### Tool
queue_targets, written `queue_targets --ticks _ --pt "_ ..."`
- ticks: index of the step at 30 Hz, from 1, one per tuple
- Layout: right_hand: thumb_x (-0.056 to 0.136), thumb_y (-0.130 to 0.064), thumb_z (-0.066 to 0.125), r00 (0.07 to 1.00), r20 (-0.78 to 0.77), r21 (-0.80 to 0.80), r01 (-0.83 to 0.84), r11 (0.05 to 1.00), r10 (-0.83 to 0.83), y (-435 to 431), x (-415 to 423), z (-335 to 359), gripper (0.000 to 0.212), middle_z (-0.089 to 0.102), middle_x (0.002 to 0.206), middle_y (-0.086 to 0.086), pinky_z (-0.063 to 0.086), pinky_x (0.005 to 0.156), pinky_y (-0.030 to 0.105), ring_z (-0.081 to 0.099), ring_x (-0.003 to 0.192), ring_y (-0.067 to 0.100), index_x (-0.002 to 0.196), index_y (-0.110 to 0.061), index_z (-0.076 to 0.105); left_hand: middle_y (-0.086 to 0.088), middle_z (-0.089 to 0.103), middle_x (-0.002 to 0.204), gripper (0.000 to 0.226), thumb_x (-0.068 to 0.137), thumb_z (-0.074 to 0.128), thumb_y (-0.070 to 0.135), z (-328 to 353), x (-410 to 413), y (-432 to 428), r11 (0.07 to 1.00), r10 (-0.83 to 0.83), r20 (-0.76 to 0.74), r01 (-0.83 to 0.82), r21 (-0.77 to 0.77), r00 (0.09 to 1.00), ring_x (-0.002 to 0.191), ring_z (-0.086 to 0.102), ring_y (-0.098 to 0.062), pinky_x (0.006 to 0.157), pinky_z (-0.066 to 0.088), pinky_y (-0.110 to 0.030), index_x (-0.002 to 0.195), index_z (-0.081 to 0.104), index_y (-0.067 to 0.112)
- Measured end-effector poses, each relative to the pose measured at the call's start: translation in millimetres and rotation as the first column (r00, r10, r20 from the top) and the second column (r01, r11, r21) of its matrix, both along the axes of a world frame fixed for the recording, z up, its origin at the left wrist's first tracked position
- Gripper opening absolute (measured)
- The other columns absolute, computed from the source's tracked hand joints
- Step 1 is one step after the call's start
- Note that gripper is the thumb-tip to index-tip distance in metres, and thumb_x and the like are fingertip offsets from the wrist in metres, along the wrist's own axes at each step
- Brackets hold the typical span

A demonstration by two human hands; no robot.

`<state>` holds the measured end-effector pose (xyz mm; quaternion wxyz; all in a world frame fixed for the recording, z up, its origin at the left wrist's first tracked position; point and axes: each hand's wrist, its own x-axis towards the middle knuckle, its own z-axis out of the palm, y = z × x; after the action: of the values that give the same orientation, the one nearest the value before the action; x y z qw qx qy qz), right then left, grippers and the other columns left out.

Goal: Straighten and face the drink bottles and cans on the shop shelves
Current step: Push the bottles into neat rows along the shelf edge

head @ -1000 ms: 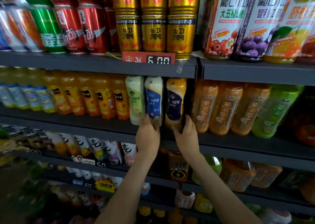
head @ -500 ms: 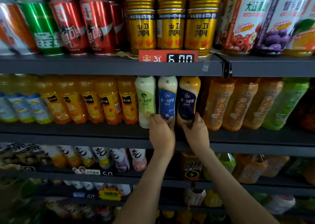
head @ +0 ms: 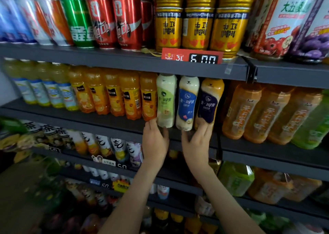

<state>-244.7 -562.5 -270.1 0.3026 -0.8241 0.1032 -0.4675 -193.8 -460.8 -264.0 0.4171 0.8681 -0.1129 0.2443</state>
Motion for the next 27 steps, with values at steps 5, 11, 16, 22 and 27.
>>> queue_targets --ticks 5,11,16,22,27 --pt "0.083 -0.003 0.067 0.977 -0.066 0.015 -0.204 0.979 0.205 25 8 -4 0.044 0.051 0.118 0.015 0.046 0.098 0.038 0.049 0.115 0.026 0.122 0.001 0.047 -0.014 0.055 0.112 0.032 0.091 0.058 0.015 -5 0 31 0.997 0.070 -0.043 -0.069 0.029 0.997 0.101 0.056 -0.031 0.078 0.047 -0.038 0.121 0.053 0.004" --pt "0.084 -0.002 0.066 0.948 -0.103 -0.028 -0.306 0.951 0.302 55 14 -6 0.041 0.054 0.115 0.015 0.048 0.096 0.039 0.053 0.111 0.029 0.122 0.001 0.050 -0.013 0.054 0.118 0.033 0.093 0.055 0.015 -7 6 65 0.991 0.136 -0.066 -0.135 0.028 0.988 0.106 0.054 -0.028 0.081 0.044 -0.034 0.125 0.052 0.005" --pt "0.085 -0.001 0.064 0.931 -0.102 -0.096 -0.361 0.928 0.351 86 21 -12 0.035 0.056 0.112 0.014 0.049 0.093 0.037 0.055 0.107 0.028 0.119 0.000 0.052 -0.010 0.053 0.121 0.036 0.095 0.053 0.019 -16 12 95 0.983 0.183 -0.060 -0.183 -0.001 0.981 0.107 0.053 -0.026 0.081 0.045 -0.032 0.129 0.049 0.007" --pt "0.088 -0.011 0.056 0.912 -0.125 -0.098 -0.403 0.910 0.391 144 40 -51 0.029 0.057 0.106 0.004 0.039 0.095 0.024 0.049 0.105 0.013 0.117 -0.012 0.051 -0.010 0.052 0.121 0.036 0.095 0.055 0.020 -39 26 154 0.973 0.227 -0.064 -0.230 -0.037 0.972 0.109 0.052 -0.026 0.084 0.045 -0.032 0.127 0.050 0.006" --pt "0.088 -0.006 0.063 0.915 -0.243 -0.028 -0.337 0.941 0.321 195 66 -94 0.030 0.057 0.108 0.012 0.047 0.085 0.034 0.049 0.104 0.021 0.117 -0.001 0.054 -0.012 0.048 0.130 0.046 0.095 0.056 0.023 -79 50 219 0.982 0.177 -0.158 -0.164 0.088 0.972 0.118 0.048 -0.028 0.088 0.046 -0.036 0.136 0.042 0.007"
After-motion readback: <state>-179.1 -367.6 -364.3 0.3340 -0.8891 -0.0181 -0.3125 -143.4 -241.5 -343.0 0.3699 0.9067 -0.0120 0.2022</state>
